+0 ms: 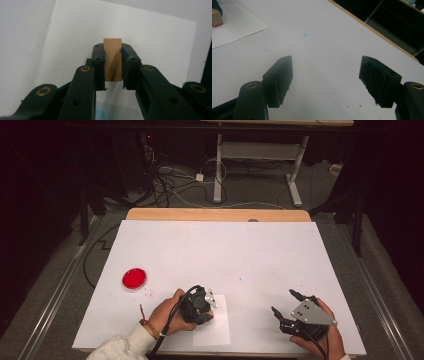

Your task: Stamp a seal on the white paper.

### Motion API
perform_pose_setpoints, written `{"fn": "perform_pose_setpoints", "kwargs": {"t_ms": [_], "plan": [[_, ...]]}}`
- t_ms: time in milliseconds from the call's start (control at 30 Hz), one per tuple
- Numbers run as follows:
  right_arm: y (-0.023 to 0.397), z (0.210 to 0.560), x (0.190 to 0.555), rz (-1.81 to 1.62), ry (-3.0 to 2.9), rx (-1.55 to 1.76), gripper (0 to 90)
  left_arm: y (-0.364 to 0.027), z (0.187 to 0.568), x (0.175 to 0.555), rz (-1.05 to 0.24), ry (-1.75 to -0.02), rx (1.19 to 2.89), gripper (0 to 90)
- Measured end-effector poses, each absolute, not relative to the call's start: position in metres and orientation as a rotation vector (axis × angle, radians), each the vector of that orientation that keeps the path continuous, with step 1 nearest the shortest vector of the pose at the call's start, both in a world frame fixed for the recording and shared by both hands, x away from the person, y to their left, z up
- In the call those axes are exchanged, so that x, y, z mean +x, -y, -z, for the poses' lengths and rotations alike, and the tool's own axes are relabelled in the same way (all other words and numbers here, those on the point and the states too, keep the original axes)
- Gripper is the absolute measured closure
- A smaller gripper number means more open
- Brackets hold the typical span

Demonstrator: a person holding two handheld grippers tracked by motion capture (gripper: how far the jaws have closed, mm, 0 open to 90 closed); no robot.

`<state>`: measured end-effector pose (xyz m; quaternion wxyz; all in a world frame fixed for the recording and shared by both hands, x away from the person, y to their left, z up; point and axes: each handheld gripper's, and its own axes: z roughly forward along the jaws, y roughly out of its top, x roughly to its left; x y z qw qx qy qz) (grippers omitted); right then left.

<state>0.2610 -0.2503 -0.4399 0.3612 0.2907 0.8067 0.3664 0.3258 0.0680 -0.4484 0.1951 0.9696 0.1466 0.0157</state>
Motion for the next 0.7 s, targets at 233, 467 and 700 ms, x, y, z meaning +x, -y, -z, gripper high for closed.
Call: {"fn": "perform_pose_setpoints", "kwargs": {"t_ms": [233, 467, 700], "plan": [[0.2511, 0.4394, 0.2606, -0.943, -2.072, 0.750, 27.7, -0.0708, 0.4498, 0.3274, -0.021, -0.417, 2.696, 73.6], [0.2504, 0.4392, 0.2601, -0.945, -2.076, 0.745, 27.7, -0.0728, 0.4507, 0.3290, 0.002, -0.419, 2.682, 73.6], [0.2507, 0.4393, 0.2602, -0.945, -2.078, 0.747, 27.7, -0.0724, 0.4506, 0.3286, -0.004, -0.415, 2.685, 73.5]]}}
